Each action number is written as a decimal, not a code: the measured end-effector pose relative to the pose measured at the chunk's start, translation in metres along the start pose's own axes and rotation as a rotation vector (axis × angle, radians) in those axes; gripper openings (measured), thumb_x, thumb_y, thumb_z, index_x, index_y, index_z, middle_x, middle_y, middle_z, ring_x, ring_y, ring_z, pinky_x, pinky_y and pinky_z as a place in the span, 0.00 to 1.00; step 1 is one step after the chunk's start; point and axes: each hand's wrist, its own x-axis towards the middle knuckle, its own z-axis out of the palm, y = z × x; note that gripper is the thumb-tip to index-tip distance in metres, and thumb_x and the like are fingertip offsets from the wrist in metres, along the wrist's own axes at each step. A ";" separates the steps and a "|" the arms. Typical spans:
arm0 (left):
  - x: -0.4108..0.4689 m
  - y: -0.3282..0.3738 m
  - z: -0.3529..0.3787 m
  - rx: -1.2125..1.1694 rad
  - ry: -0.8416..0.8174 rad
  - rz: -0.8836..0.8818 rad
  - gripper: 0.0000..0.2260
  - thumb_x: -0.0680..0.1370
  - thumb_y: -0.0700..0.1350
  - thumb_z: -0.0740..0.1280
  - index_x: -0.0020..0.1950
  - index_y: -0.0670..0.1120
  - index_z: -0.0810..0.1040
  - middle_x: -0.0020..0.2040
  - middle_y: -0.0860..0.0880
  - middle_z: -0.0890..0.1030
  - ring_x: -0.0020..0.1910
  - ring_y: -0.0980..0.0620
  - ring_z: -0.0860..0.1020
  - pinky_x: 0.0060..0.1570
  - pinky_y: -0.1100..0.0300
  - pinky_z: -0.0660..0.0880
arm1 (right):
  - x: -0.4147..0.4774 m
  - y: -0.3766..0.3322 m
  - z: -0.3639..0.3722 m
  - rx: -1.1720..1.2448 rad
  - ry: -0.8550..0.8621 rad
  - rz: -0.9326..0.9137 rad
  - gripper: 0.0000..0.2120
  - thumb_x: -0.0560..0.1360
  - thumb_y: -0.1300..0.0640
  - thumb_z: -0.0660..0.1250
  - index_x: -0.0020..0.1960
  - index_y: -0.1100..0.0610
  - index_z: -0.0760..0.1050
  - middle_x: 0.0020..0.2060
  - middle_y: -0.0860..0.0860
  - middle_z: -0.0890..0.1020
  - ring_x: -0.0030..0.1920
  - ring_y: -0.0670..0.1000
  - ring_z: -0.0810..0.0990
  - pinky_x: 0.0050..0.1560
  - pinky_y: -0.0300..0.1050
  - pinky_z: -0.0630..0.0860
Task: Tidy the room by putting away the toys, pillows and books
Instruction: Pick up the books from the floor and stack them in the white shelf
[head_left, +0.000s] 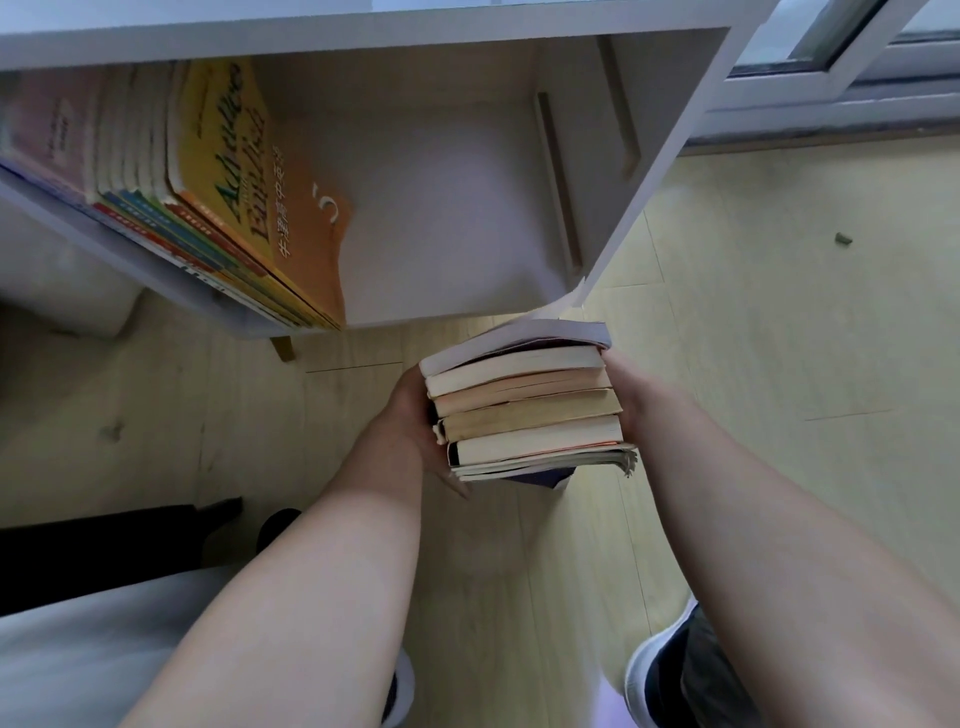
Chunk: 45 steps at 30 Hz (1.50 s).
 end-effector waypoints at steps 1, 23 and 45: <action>-0.002 0.000 0.002 0.014 -0.004 -0.014 0.27 0.68 0.62 0.68 0.55 0.45 0.88 0.59 0.38 0.84 0.62 0.28 0.77 0.63 0.20 0.59 | 0.001 0.001 -0.001 0.009 -0.012 -0.009 0.19 0.81 0.47 0.60 0.35 0.54 0.74 0.28 0.51 0.77 0.27 0.52 0.76 0.30 0.38 0.74; -0.051 0.010 0.033 0.126 -0.064 0.024 0.28 0.76 0.48 0.62 0.16 0.41 0.72 0.18 0.46 0.71 0.12 0.54 0.69 0.13 0.68 0.65 | 0.011 0.031 -0.021 -0.190 -0.129 0.232 0.16 0.71 0.52 0.69 0.48 0.63 0.85 0.53 0.65 0.84 0.58 0.73 0.79 0.59 0.73 0.74; -0.013 0.000 0.017 0.009 0.051 0.106 0.08 0.68 0.53 0.70 0.39 0.49 0.79 0.34 0.48 0.81 0.32 0.47 0.79 0.40 0.59 0.75 | 0.028 0.009 -0.017 -0.167 -0.102 -0.112 0.12 0.78 0.49 0.65 0.45 0.57 0.79 0.37 0.55 0.83 0.37 0.55 0.82 0.39 0.45 0.77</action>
